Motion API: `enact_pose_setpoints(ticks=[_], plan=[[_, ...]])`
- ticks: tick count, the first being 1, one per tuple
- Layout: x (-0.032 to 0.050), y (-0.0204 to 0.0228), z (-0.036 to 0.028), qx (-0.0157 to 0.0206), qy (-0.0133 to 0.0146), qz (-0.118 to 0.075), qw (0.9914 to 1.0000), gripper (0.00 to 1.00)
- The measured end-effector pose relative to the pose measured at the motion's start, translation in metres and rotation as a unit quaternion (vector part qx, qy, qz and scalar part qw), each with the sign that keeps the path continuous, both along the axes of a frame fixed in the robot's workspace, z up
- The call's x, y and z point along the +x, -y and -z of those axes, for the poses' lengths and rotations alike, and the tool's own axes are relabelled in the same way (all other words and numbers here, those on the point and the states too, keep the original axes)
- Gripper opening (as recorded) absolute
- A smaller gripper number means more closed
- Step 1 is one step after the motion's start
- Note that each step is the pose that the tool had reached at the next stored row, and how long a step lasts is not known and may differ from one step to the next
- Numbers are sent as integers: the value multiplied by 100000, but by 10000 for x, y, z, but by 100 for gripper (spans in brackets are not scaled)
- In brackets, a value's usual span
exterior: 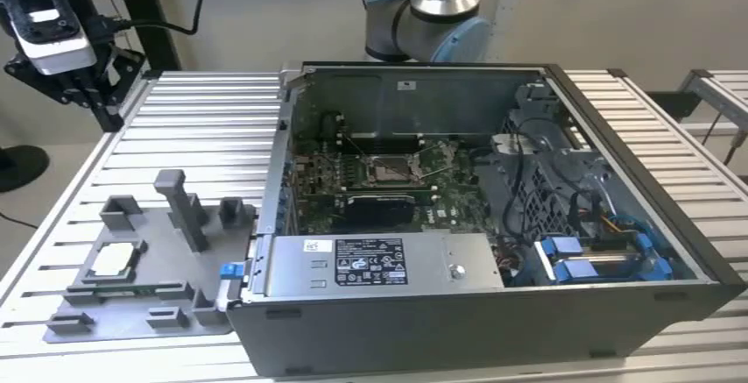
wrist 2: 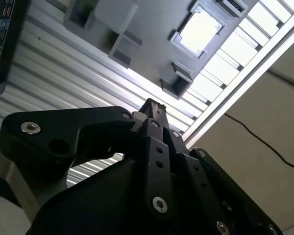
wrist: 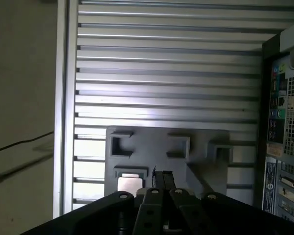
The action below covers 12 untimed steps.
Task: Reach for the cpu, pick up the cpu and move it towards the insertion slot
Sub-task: 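Reach for the cpu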
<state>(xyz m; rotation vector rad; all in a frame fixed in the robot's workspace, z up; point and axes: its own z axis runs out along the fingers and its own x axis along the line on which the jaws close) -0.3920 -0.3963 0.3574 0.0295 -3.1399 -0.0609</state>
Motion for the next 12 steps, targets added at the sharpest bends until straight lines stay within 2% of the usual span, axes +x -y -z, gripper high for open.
enact_pose_setpoints(ticks=[12], plan=[[-158,236,29,2,7,55,100000,0]])
